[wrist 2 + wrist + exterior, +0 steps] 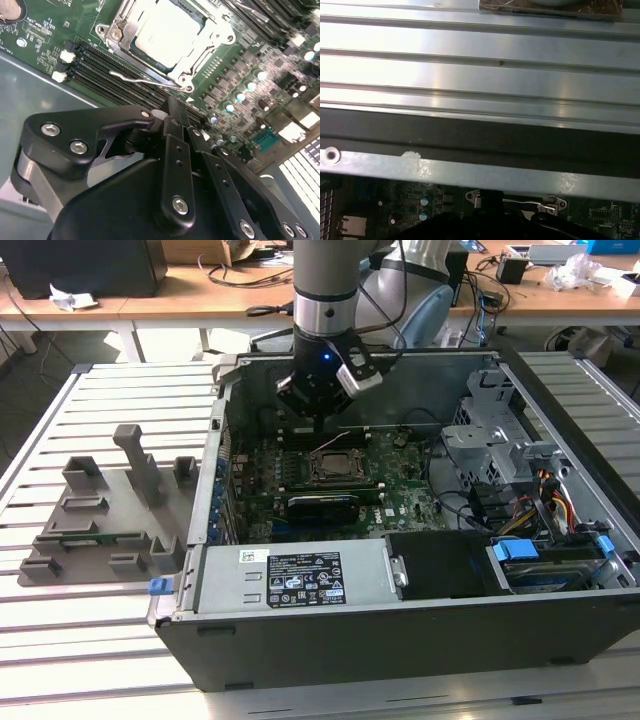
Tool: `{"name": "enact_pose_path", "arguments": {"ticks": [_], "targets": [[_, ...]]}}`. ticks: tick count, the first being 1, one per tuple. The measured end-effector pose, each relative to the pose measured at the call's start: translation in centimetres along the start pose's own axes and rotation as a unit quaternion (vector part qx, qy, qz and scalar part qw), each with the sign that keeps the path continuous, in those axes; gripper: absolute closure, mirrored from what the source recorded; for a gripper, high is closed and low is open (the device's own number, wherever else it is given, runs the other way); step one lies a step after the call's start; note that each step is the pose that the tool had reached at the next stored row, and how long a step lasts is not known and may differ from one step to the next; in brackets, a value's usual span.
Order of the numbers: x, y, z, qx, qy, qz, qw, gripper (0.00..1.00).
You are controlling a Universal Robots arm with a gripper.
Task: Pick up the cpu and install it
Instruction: 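Install the first cpu locking lever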
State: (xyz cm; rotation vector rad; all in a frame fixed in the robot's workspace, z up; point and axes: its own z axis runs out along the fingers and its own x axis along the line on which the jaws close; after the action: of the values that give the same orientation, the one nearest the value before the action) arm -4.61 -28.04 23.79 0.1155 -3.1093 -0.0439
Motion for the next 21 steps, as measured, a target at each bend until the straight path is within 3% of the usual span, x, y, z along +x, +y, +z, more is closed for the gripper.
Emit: {"name": "enact_pose_path", "arguments": {"ticks": [8, 11, 21], "targets": [[-0.2, -0.06, 1.69, -0.0009, 0.0003, -0.005, 1.0, 0.89], [-0.29, -0.03, 1.81, -0.0007, 0.0005, -0.01, 1.0, 0.89], [-2.43, 0.13, 2.51, -0.0006, 0.002, -0.014, 0.9999, 0.89]]}}
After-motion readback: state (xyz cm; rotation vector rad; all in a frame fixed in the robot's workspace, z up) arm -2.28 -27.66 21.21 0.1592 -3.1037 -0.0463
